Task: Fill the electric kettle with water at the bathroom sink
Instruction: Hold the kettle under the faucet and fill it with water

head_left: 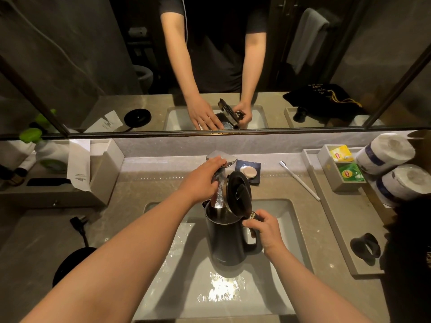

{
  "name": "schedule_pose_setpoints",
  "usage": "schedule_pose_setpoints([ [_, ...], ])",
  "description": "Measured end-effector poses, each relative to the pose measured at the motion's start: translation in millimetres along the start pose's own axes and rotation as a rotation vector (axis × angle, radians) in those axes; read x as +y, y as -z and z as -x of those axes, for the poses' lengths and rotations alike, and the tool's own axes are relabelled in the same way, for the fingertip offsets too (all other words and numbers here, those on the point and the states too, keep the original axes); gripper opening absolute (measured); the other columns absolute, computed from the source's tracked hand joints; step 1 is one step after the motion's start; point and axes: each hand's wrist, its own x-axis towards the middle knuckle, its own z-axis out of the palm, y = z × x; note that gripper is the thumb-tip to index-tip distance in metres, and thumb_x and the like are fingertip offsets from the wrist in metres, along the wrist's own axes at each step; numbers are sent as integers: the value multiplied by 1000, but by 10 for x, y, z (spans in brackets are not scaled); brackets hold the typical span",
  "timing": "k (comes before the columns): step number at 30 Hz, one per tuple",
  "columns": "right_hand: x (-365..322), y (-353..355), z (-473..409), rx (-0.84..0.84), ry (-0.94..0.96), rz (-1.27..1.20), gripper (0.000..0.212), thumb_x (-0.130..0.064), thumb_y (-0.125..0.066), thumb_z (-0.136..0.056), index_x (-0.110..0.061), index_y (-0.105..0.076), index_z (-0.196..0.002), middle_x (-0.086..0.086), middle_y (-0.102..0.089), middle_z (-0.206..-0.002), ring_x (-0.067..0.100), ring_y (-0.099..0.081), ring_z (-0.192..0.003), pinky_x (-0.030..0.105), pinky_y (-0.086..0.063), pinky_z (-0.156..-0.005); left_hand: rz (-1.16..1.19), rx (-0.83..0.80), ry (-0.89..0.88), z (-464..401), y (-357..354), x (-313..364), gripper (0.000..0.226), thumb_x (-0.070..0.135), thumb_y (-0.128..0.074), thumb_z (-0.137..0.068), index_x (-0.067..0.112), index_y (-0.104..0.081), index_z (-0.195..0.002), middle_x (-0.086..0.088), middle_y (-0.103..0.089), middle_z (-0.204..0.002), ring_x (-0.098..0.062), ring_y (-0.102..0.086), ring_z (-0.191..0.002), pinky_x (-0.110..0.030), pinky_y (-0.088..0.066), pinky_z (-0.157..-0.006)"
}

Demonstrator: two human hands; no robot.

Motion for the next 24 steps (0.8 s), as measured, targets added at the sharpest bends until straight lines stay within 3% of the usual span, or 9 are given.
schedule_pose_setpoints([
  [7,26,-5,3,-6,1,2,33,-26,-78,-52,-5,-57,-66,4,-53,-54,12,-53,-49,23,-46,-43,3,-1,-1,7,6,2,74,18,-61,-80,41,-27,-141,9,-28,-153,-17,-32,-135,-31,-31,-100],
  [12,58,-3,-11,8,11,4,52,-32,-79,-48,7,-54,-71,8,-51,-56,14,-53,-50,25,-46,-45,17,-9,13,16,28,28,72,16,-60,-81,40,-28,-141,9,-28,-153,-18,-33,-135,-36,-34,-102],
  [19,74,15,-27,5,1,5,37,-31,-79,-49,-7,-55,-64,1,-51,-51,13,-53,-48,26,-46,-44,53,-13,-1,26,70,57,71,12,-58,-81,36,-31,-142,5,-29,-153,-19,-32,-135,-38,-33,-105],
  [24,71,14,-27,4,9,12,34,-30,-78,-51,-8,-55,-64,0,-52,-51,12,-54,-48,26,-46,-44,43,-15,7,25,60,63,71,12,-59,-81,37,-30,-142,6,-28,-154,-19,-32,-135,-38,-33,-105],
])
